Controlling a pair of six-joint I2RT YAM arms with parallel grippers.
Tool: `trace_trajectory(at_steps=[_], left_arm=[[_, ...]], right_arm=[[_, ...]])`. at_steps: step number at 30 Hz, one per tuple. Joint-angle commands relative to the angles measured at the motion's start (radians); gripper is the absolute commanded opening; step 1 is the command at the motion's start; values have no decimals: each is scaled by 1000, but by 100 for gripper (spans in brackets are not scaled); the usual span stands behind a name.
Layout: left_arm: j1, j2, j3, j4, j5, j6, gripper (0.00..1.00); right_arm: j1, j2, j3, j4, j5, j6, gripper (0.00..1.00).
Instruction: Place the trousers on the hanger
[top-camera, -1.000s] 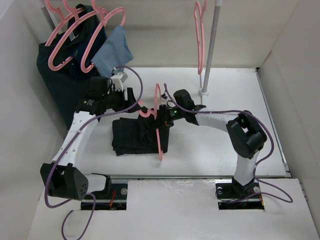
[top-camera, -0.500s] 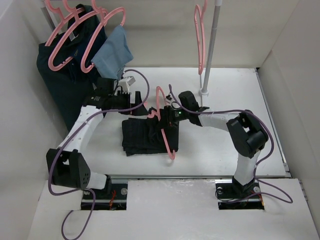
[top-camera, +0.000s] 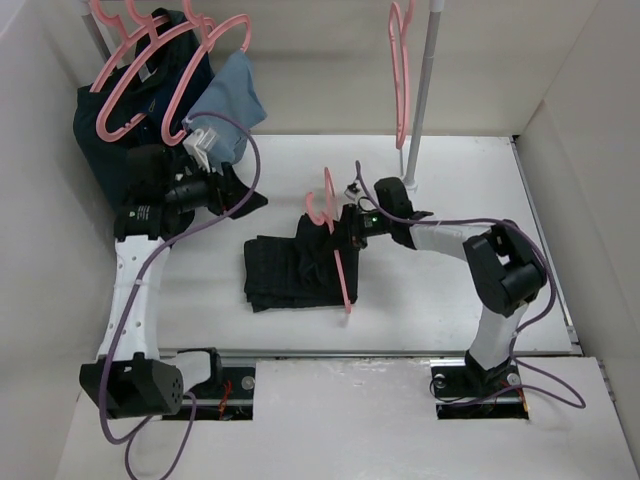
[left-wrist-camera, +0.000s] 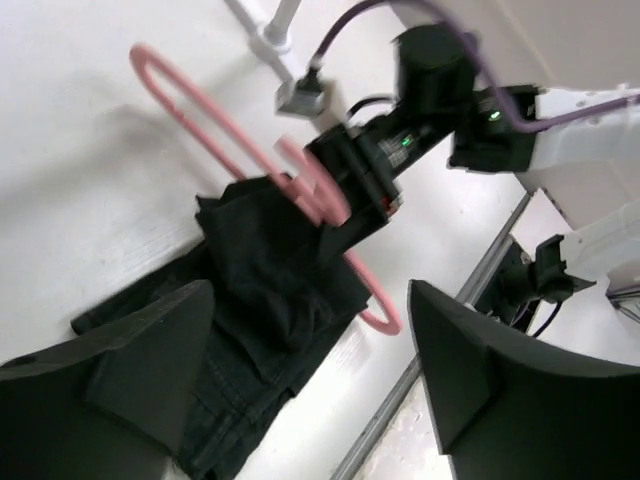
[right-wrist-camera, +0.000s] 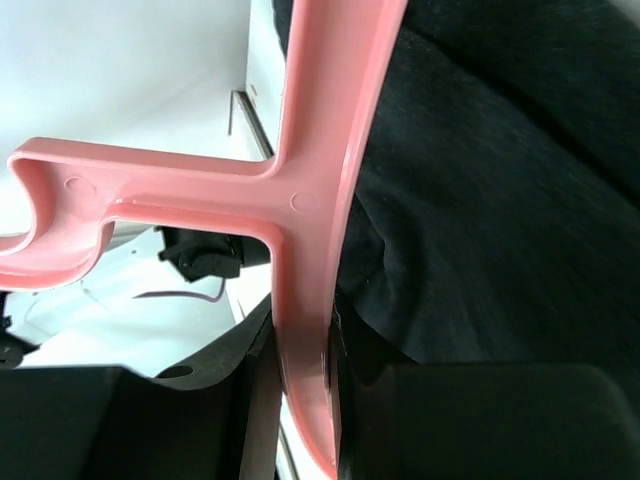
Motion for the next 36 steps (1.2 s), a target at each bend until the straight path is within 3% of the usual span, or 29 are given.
trace_trajectory(at_steps=[1, 3, 4, 6, 8, 11, 18, 23, 27, 30, 32, 36], left_arm=[[44, 2, -118, 99, 109, -105, 72], [17, 25, -179, 87, 31, -106, 50], [-17, 46, -180, 53, 0, -66, 50], [-150, 118, -180, 11, -92, 29, 54], [-233, 175, -190, -5, -162, 41, 74], [-332, 213, -190, 4, -264, 61, 90], [-392, 443, -105, -5, -339, 60, 95], [-459, 537, -86, -16, -382, 83, 90], [-528, 557, -77, -16, -393, 94, 79], [-540, 557, -68, -16, -393, 106, 40], [-527, 548, -31, -62, -428, 115, 0], [-468, 452, 50, -151, -428, 158, 0]], right_arm=[[-42, -88, -25, 102, -66, -36, 0], [-42, -101, -25, 114, -81, -36, 0], [-42, -110, -25, 114, -92, -36, 0], [-42, -119, -34, 123, -92, -36, 0], [-51, -119, -34, 133, -92, -36, 0], [-51, -119, -34, 157, -92, -14, 0], [-51, -139, -77, 289, -90, 74, 0], [-51, -148, -97, 341, -81, 111, 0], [-51, -148, -97, 350, -81, 121, 0], [-51, -148, -97, 350, -81, 121, 0], [-60, -148, -117, 350, -81, 131, 0], [-99, -184, -169, 350, -69, 160, 0]])
